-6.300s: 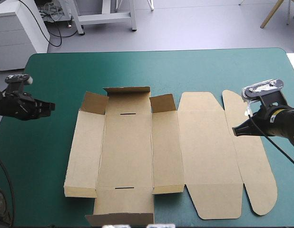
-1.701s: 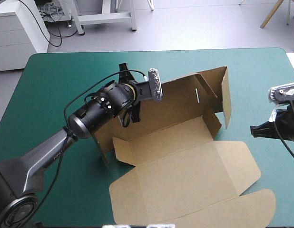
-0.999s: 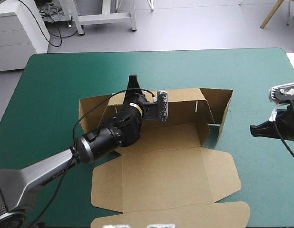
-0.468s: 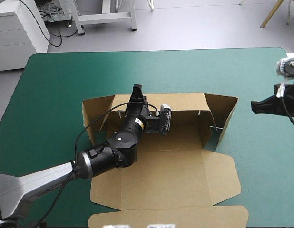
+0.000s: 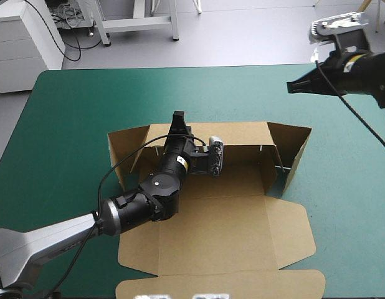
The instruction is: Fold the box
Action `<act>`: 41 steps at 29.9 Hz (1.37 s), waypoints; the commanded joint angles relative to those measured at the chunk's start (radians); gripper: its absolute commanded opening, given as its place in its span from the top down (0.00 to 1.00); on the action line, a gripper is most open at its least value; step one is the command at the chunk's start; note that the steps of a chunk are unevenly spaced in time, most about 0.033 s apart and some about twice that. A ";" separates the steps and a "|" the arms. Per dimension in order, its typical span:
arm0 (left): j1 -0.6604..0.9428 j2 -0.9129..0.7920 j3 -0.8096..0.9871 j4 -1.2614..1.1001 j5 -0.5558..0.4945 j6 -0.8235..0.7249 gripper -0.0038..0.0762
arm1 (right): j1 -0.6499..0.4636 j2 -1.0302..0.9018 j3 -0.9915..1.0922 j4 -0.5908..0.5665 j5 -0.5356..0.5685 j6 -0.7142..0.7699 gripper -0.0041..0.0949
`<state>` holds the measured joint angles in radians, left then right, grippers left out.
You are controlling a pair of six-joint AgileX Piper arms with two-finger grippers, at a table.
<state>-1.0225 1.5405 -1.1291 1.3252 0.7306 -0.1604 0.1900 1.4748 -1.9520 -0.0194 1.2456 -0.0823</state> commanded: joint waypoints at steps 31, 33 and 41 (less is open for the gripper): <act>-0.009 -0.039 -0.019 0.025 -0.001 -0.053 0.96 | -0.195 0.376 -0.033 0.294 -0.079 -0.102 0.01; -0.009 -0.039 -0.019 0.025 -0.001 -0.053 0.96 | -0.195 0.376 -0.033 0.286 -0.064 -0.102 0.02; -0.009 -0.039 -0.019 0.023 0.004 -0.053 0.96 | -0.195 0.373 -0.032 0.290 -0.042 -0.088 0.02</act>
<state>-1.0234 1.5405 -1.1291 1.3231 0.7306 -0.2003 0.0019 1.9053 -1.9574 0.2557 1.2245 -0.1729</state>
